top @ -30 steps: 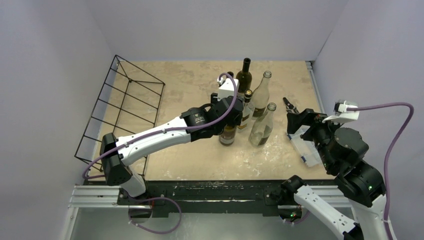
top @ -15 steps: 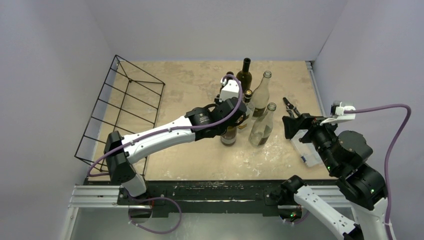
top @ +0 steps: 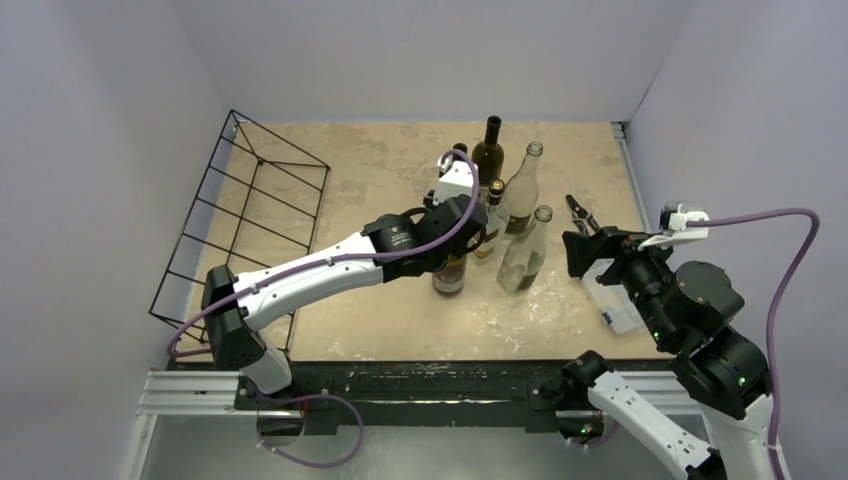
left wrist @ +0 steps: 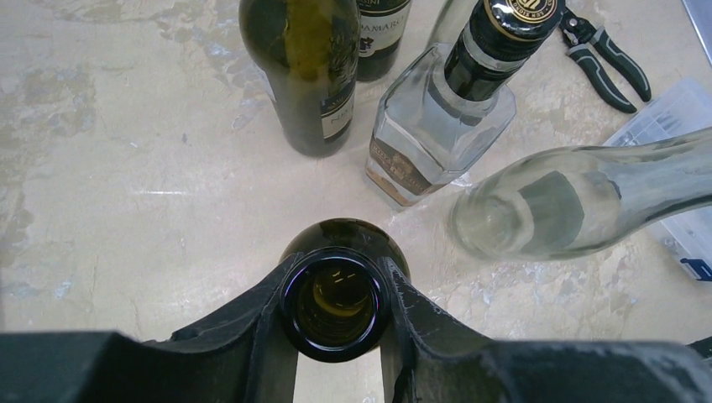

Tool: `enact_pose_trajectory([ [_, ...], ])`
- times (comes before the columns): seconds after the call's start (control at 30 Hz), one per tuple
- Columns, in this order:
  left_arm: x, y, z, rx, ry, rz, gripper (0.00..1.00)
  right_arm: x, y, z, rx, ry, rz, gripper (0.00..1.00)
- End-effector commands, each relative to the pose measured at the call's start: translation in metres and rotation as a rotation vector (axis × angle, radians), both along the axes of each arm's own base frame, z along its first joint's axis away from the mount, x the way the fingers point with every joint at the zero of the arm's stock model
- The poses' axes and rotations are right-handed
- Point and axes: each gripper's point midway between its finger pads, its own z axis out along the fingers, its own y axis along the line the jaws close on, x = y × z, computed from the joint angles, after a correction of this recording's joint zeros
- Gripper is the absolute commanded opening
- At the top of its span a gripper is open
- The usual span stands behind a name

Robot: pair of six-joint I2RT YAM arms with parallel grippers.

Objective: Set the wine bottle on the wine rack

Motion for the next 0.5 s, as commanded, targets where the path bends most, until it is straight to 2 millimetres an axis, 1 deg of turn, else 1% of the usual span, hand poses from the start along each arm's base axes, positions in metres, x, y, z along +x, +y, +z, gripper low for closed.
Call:
enact_pose_trajectory([
  [0.0,0.002,0.017,0.068,-0.156,-0.1,0.018,0.0,0.006,0.006,0.003,-0.003,-0.023,0.018,0.99],
  [0.03,0.002,0.019,0.072,-0.171,-0.104,0.019,0.0,0.007,0.007,0.003,-0.003,-0.021,0.02,0.99],
  [0.27,0.003,0.042,0.086,-0.241,-0.09,0.016,0.0,0.009,0.009,-0.002,-0.016,-0.007,0.024,0.99],
  [0.47,0.007,0.067,0.098,-0.288,-0.069,0.046,0.0,0.007,0.013,-0.002,-0.007,0.005,0.048,0.99],
])
